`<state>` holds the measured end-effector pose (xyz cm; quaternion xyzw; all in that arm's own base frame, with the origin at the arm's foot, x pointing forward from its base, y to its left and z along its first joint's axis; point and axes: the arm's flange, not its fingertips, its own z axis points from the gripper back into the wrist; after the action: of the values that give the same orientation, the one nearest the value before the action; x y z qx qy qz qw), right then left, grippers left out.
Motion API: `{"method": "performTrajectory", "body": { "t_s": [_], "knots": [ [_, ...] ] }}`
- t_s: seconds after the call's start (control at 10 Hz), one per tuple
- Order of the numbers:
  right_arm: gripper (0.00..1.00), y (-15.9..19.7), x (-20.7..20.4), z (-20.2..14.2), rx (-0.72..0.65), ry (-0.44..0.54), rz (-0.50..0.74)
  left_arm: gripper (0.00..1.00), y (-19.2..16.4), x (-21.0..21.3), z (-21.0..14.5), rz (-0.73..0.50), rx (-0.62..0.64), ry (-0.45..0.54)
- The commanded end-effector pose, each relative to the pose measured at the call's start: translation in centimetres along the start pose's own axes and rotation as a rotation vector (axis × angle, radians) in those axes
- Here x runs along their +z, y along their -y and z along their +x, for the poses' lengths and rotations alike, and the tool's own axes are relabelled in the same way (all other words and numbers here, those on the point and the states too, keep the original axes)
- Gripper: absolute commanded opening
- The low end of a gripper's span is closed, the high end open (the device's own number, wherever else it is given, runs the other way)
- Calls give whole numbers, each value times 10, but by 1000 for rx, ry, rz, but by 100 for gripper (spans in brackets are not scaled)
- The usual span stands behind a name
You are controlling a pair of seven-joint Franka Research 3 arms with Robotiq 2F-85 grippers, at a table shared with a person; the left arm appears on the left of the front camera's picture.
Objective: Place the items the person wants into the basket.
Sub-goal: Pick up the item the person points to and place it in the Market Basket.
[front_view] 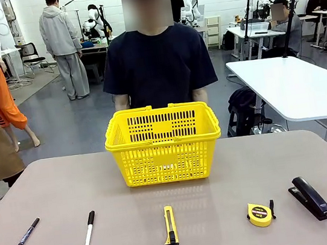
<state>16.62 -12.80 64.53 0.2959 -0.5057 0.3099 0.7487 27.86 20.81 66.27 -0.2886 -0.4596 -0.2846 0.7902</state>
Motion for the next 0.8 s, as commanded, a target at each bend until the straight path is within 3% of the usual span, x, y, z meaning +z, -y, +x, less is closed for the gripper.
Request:
{"method": "performTrajectory", "body": {
  "t_s": [0.0, 0.4, 0.7],
  "knots": [
    [100, -1, 0, 3, -31, -34, -2, 100, -2, 9, -4, 10, -18, -33],
    [100, -4, -7, 7, -50, -129, -11, 100, 5, 0, 7, 38, -11, -184],
    [100, -3, -9, 7, -65, -164, -11, 100, 4, 1, 7, 47, -11, -199]
  ]
}}
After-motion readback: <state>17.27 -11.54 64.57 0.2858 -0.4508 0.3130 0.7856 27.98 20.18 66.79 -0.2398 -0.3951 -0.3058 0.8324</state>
